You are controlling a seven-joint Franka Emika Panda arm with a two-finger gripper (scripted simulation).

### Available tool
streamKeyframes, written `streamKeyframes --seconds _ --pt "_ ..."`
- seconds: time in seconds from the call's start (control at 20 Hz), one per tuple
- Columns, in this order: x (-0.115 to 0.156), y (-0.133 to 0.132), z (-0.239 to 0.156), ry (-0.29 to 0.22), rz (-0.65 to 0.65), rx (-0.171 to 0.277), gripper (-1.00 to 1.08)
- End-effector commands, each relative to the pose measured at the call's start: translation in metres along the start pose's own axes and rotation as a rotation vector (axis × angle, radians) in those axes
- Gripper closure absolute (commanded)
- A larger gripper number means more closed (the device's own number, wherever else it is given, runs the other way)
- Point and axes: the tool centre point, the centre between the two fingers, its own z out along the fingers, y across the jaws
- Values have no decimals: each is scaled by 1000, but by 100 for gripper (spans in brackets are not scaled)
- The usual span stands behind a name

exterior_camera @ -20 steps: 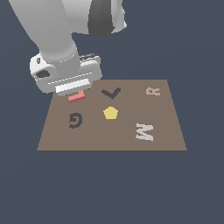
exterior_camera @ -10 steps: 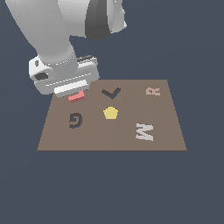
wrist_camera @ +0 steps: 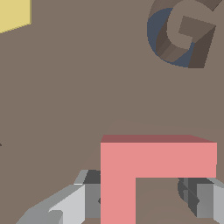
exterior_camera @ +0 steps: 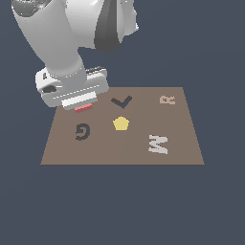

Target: Insert a designated object into the corresponding slot on a board.

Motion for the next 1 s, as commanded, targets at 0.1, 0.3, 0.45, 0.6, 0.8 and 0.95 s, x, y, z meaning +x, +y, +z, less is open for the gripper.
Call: streamKeyframes --seconds 0.1,0.3,0.45,0.6,0.8,0.95 --pt "0 0 1 1 0 -1 108" --pt "0 0 1 1 0 -1 108" --pt "1 -1 0 1 -3 0 108" --pt "1 1 -4 1 -1 -1 108" --pt "1 -1 -3 1 1 0 108" --pt "0 -3 -3 1 14 0 108"
